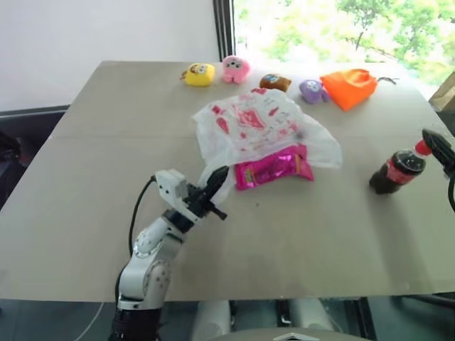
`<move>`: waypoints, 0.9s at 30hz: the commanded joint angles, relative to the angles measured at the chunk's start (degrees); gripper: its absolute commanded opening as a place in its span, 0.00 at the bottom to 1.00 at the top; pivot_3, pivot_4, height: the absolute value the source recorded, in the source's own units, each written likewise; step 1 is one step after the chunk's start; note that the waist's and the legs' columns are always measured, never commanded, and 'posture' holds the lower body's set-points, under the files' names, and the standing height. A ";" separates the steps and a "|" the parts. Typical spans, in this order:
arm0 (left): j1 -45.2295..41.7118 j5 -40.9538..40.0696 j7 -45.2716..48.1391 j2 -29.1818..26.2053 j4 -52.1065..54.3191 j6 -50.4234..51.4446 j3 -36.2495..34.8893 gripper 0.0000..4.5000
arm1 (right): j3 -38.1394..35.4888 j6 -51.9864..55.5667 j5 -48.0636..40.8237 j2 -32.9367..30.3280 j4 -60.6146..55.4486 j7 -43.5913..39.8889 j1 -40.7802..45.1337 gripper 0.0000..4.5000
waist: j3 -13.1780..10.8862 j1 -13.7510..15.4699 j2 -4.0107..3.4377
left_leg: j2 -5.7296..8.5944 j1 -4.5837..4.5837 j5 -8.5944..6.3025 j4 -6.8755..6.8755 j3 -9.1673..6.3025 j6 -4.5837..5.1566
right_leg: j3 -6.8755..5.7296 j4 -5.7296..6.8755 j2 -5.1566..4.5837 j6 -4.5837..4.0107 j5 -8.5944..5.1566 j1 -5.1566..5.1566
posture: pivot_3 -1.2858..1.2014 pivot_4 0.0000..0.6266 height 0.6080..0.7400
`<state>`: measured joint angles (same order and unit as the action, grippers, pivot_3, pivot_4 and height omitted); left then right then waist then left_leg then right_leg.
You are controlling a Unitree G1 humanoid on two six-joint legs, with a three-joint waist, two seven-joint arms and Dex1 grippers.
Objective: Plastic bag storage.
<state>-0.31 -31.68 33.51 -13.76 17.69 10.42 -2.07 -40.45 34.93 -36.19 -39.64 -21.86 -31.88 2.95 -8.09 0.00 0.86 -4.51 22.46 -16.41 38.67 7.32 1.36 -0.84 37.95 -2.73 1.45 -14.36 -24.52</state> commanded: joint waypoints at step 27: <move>-0.20 1.49 3.32 -1.44 -1.64 -1.89 -0.90 0.00 | 17.83 -17.84 15.33 13.13 19.57 9.03 4.28 0.99 | -0.02 -0.70 0.02 | 0.00 -0.66 -0.13 -0.06 0.04 0.22 | 0.02 -0.06 0.01 0.02 0.00 0.66 | 0.52 0.24 1.00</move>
<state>-0.62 -30.46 36.32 -15.01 15.97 9.69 -2.24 -22.21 19.25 -21.24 -26.44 -1.61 -23.32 6.33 -8.11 -0.70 0.89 -4.52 21.80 -16.54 38.62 7.38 1.57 -0.82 37.88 -2.72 1.46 -14.36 -23.87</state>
